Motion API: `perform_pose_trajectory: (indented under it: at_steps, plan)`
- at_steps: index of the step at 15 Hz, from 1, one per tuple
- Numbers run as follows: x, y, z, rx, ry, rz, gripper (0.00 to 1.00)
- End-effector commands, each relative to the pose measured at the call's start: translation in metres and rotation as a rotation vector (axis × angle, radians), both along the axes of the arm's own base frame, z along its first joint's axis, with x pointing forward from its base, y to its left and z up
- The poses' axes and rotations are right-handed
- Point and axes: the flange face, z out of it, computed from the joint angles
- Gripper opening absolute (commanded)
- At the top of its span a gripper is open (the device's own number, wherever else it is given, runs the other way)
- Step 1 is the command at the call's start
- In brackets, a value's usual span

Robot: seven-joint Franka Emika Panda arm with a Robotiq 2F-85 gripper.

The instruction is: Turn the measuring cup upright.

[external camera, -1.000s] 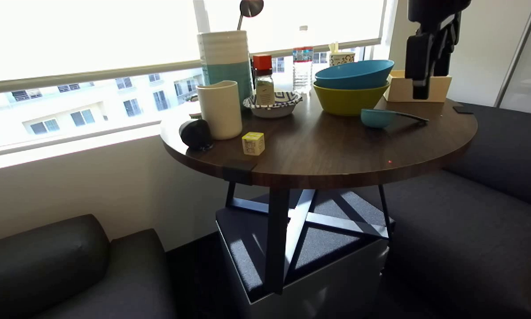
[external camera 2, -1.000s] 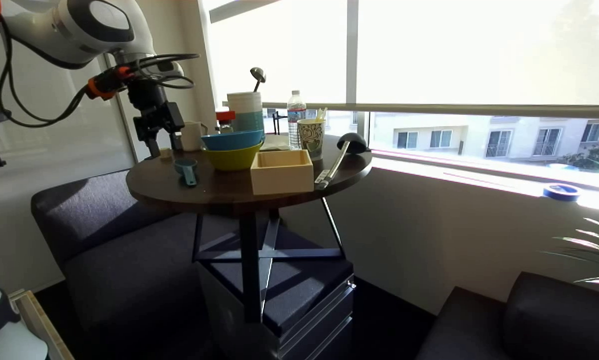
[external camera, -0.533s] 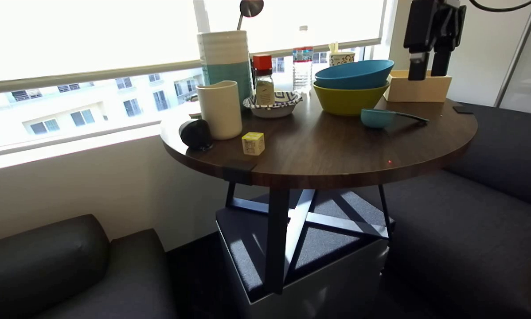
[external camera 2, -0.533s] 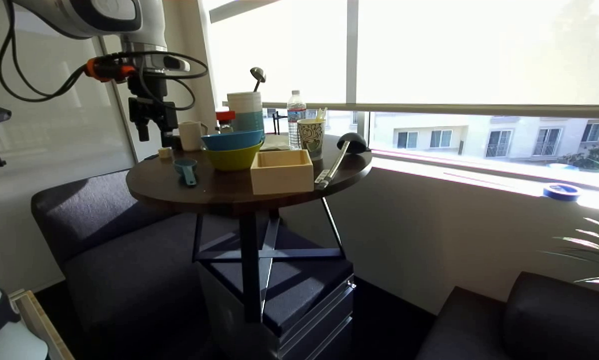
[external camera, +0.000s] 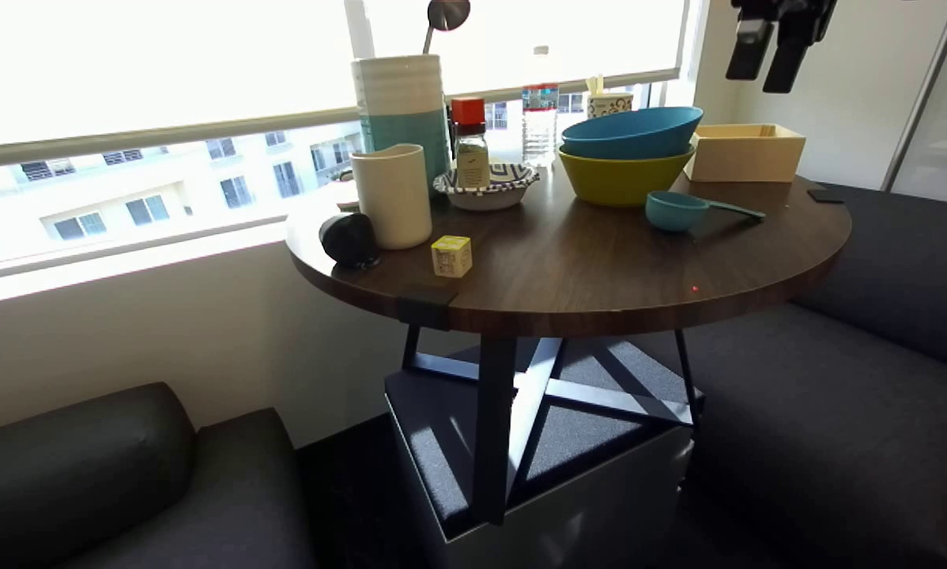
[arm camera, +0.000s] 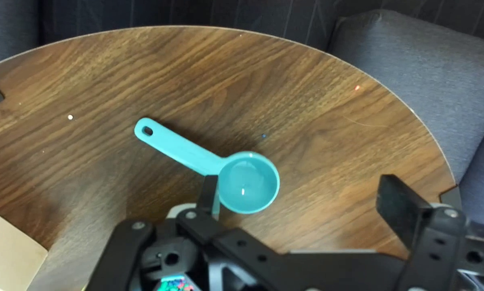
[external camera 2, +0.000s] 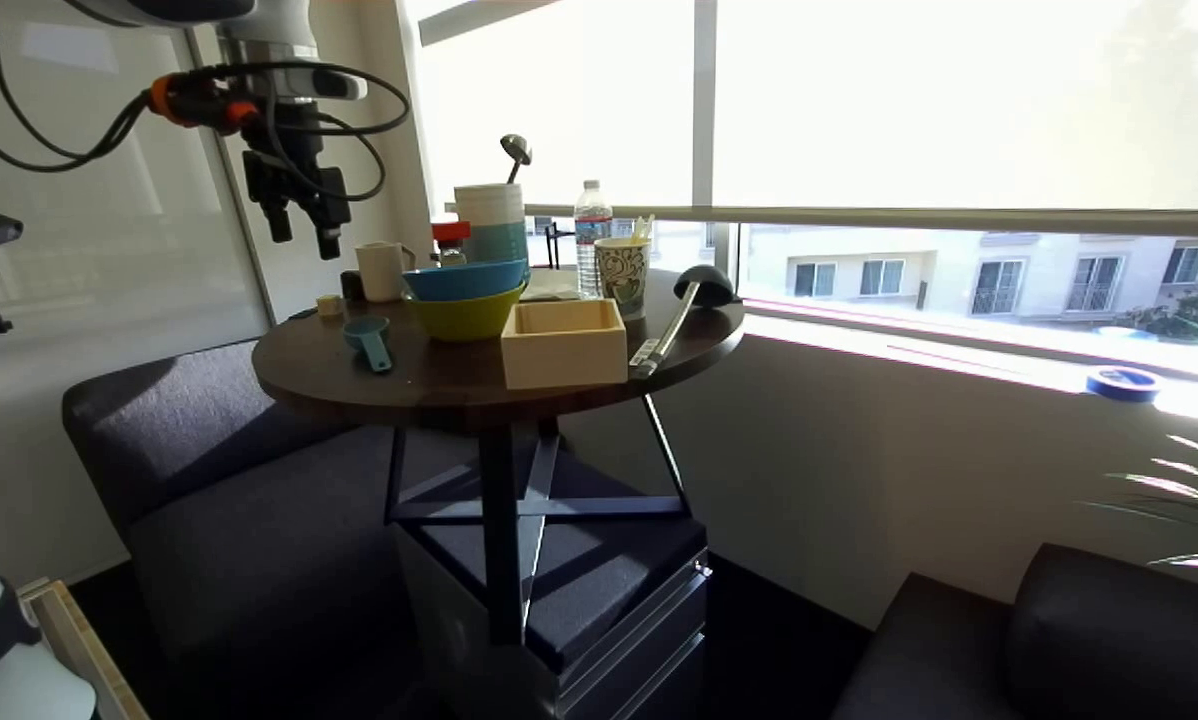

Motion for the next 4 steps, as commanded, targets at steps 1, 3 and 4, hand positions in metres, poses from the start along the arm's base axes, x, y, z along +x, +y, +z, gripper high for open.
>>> perform_pose_trajectory:
  at_steps: [1,3,4]
  plan:
    - [-0.0004,-0.0004,0.0043,0.001,-0.017,-0.002,1.00]
    - [-0.0018,-0.0007,0.0070,0.002,-0.031,-0.004,1.00]
    - [-0.0019,-0.0007,0.0073,0.003,-0.032,-0.004,1.00]
